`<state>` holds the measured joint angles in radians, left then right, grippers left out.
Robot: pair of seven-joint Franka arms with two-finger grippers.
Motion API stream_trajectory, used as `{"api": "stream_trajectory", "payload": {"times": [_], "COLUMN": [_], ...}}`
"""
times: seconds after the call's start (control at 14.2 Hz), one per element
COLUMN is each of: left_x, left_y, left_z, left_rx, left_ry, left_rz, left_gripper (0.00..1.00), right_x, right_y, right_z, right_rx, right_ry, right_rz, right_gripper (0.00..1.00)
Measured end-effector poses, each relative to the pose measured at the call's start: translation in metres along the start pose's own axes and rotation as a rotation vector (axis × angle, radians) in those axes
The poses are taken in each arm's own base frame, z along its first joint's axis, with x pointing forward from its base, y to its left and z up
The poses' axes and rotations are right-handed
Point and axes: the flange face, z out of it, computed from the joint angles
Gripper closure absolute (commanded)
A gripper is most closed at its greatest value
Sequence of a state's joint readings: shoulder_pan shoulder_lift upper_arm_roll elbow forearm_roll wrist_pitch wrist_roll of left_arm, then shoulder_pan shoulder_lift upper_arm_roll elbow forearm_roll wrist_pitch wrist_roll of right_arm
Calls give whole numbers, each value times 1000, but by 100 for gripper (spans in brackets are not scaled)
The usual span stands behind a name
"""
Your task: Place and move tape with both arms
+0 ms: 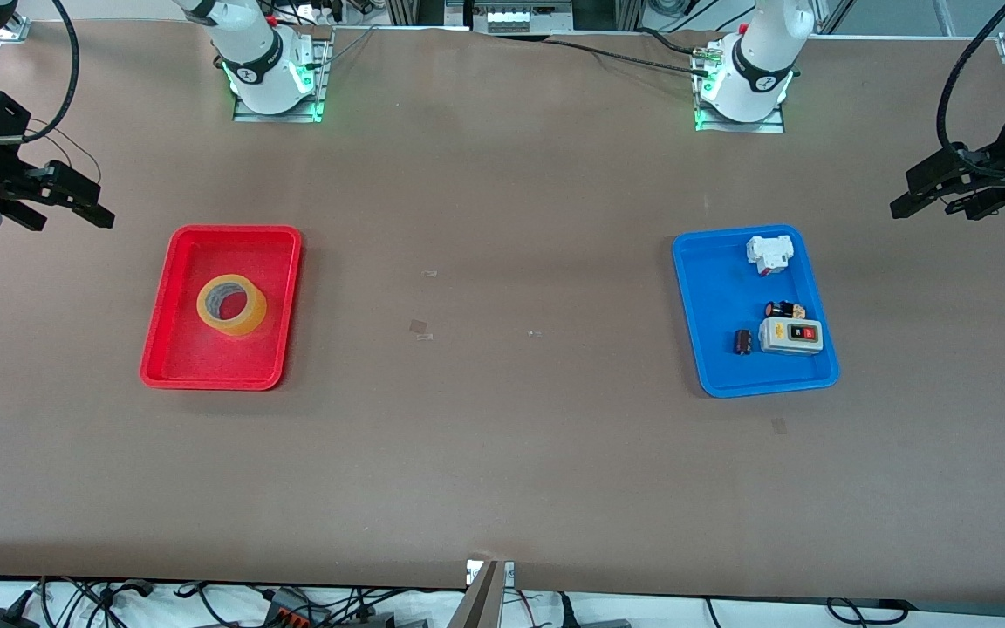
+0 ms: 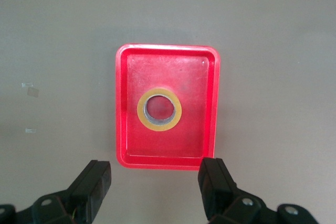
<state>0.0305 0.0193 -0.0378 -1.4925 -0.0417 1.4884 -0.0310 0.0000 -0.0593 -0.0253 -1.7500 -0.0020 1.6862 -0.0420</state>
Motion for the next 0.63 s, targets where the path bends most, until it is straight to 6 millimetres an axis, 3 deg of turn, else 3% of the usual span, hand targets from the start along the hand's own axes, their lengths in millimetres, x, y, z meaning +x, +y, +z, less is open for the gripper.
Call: {"api": "stream_trajectory", "payload": {"times": [0.63], "left_x": [0], "left_y": [0], "left_z": [0], "left_rx": [0], "left_ry": [-2], "left_rz": [0], "left_gripper": [0], "right_x": [-5], "right_y": [1], "right_z": [-3], "right_rx": [1], "right_ry": [-21], "right_rz": [0], "right_gripper": [0]}}
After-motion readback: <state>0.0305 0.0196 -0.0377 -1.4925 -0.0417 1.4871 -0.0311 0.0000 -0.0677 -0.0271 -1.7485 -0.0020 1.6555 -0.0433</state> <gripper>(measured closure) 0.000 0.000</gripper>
